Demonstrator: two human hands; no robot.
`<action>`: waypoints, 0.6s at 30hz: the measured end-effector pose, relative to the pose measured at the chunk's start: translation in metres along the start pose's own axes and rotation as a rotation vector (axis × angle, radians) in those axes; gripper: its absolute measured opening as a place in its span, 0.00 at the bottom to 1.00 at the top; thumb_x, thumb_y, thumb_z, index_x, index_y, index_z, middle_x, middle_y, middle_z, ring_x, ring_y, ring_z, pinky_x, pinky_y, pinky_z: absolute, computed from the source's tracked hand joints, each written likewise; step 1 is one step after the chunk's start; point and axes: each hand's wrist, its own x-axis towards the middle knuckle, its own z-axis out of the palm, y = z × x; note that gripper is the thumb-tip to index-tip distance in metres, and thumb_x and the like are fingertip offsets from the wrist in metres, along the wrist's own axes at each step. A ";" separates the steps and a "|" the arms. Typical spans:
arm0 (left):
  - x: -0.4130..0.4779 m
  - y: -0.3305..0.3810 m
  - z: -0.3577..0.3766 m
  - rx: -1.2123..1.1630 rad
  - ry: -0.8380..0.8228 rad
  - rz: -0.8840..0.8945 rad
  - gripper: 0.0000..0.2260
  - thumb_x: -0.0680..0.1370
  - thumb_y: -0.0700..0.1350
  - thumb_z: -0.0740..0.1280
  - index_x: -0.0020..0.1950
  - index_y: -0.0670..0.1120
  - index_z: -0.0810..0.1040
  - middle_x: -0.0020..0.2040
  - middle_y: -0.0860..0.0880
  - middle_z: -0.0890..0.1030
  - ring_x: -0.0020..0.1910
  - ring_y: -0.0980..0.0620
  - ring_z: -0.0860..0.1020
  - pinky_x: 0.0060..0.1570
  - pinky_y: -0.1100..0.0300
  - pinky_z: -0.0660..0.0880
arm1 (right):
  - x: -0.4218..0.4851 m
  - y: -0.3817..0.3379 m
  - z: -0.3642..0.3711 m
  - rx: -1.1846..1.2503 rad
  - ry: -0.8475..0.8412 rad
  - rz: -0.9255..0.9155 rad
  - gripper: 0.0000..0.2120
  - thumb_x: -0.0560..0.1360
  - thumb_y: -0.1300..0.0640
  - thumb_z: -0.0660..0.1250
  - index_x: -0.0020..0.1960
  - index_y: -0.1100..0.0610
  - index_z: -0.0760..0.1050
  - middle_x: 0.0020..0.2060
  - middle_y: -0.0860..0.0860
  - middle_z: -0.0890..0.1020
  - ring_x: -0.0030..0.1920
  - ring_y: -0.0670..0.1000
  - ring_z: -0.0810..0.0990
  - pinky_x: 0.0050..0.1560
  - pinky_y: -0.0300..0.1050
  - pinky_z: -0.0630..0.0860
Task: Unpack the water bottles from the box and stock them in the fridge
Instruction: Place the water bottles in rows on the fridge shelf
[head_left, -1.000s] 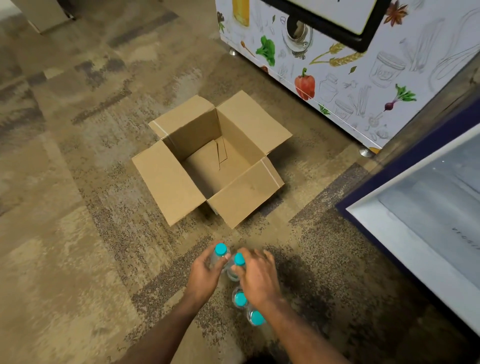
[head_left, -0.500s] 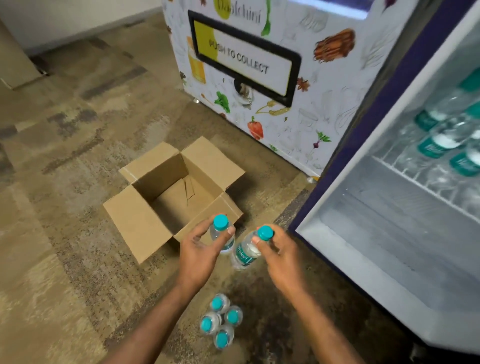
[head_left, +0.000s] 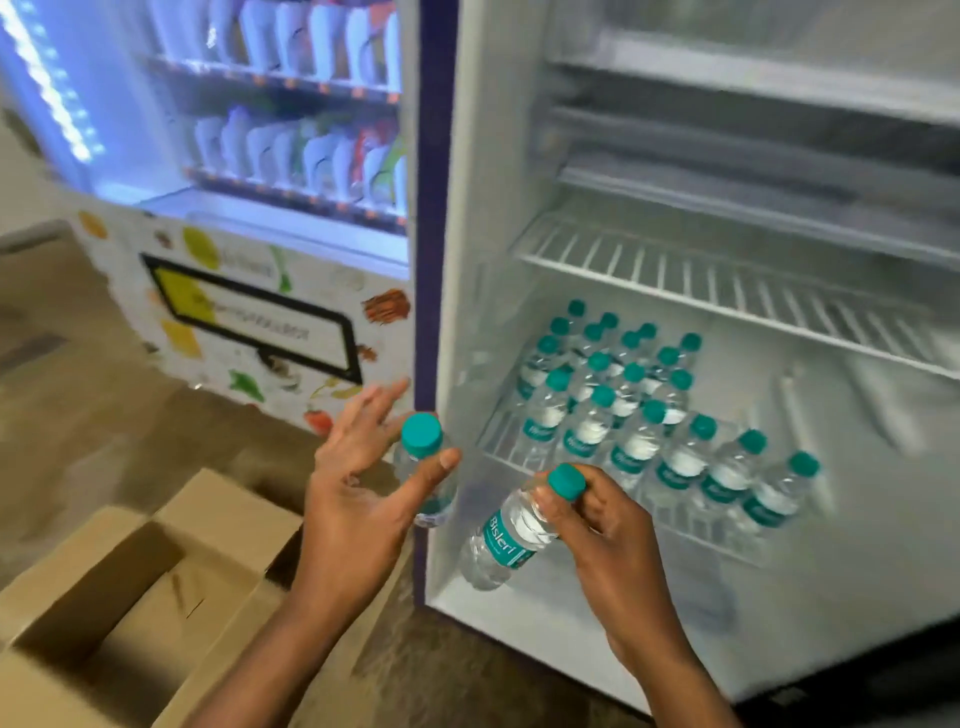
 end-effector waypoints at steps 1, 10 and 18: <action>0.011 0.011 0.008 -0.006 -0.003 0.049 0.23 0.71 0.56 0.76 0.60 0.78 0.76 0.75 0.69 0.69 0.80 0.62 0.61 0.78 0.53 0.58 | 0.002 -0.007 -0.013 0.010 0.050 -0.013 0.06 0.75 0.55 0.71 0.52 0.55 0.80 0.47 0.52 0.85 0.51 0.52 0.84 0.53 0.50 0.80; 0.068 0.060 0.065 -0.061 0.150 0.162 0.14 0.74 0.56 0.73 0.58 0.65 0.78 0.84 0.56 0.54 0.83 0.59 0.47 0.79 0.69 0.48 | 0.029 -0.037 -0.103 0.198 0.509 -0.029 0.10 0.76 0.57 0.71 0.56 0.57 0.80 0.48 0.52 0.86 0.50 0.52 0.85 0.48 0.48 0.83; 0.096 0.056 0.077 -0.044 0.249 0.096 0.24 0.75 0.58 0.72 0.66 0.48 0.81 0.84 0.57 0.53 0.84 0.57 0.48 0.78 0.69 0.49 | 0.085 -0.044 -0.150 0.349 0.811 -0.082 0.06 0.75 0.56 0.73 0.50 0.56 0.79 0.45 0.53 0.83 0.46 0.51 0.83 0.45 0.49 0.83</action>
